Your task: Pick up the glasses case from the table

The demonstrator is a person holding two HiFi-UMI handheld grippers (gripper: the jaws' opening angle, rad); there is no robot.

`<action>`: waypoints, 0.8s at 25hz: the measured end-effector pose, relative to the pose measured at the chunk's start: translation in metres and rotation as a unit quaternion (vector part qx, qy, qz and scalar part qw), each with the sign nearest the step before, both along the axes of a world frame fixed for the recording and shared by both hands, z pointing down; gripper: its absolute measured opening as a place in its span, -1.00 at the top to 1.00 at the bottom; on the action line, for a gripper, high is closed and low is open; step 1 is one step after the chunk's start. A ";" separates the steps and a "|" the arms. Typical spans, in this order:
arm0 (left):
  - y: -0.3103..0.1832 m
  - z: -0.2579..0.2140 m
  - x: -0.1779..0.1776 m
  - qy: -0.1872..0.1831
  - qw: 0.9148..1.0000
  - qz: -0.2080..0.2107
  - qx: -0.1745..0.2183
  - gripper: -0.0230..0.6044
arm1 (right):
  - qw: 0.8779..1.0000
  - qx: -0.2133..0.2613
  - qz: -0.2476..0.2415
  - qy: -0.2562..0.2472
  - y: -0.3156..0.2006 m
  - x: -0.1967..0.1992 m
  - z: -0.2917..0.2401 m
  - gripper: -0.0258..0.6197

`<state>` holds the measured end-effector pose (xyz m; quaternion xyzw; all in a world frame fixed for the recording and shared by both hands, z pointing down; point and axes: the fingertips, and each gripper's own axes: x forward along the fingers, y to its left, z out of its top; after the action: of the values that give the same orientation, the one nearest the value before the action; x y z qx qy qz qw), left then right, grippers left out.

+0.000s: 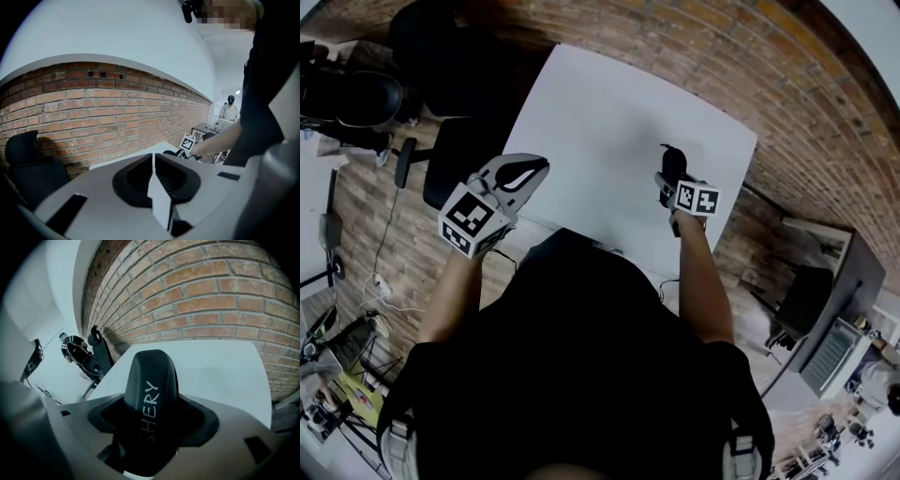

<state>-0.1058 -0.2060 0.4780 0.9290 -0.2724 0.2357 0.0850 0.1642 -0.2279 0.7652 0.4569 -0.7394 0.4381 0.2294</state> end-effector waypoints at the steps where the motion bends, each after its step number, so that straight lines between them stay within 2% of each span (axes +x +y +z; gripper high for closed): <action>1: 0.003 -0.002 0.001 0.000 1.000 0.000 0.002 0.85 | 1.000 0.005 0.000 -0.002 0.001 0.001 -0.005 -0.12; 10: 0.031 -0.016 0.012 -0.005 1.000 0.005 0.021 0.85 | 0.998 0.060 0.010 -0.027 0.010 0.010 -0.065 -0.12; 20: 0.068 -0.028 0.031 0.007 0.999 0.010 0.034 0.85 | 0.991 0.132 -0.014 -0.030 0.028 0.011 -0.138 -0.13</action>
<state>-0.0752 -0.1382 0.4499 0.9357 -0.2698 0.2211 0.0530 0.1750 -0.1999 0.6269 0.4592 -0.8036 0.3473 0.1510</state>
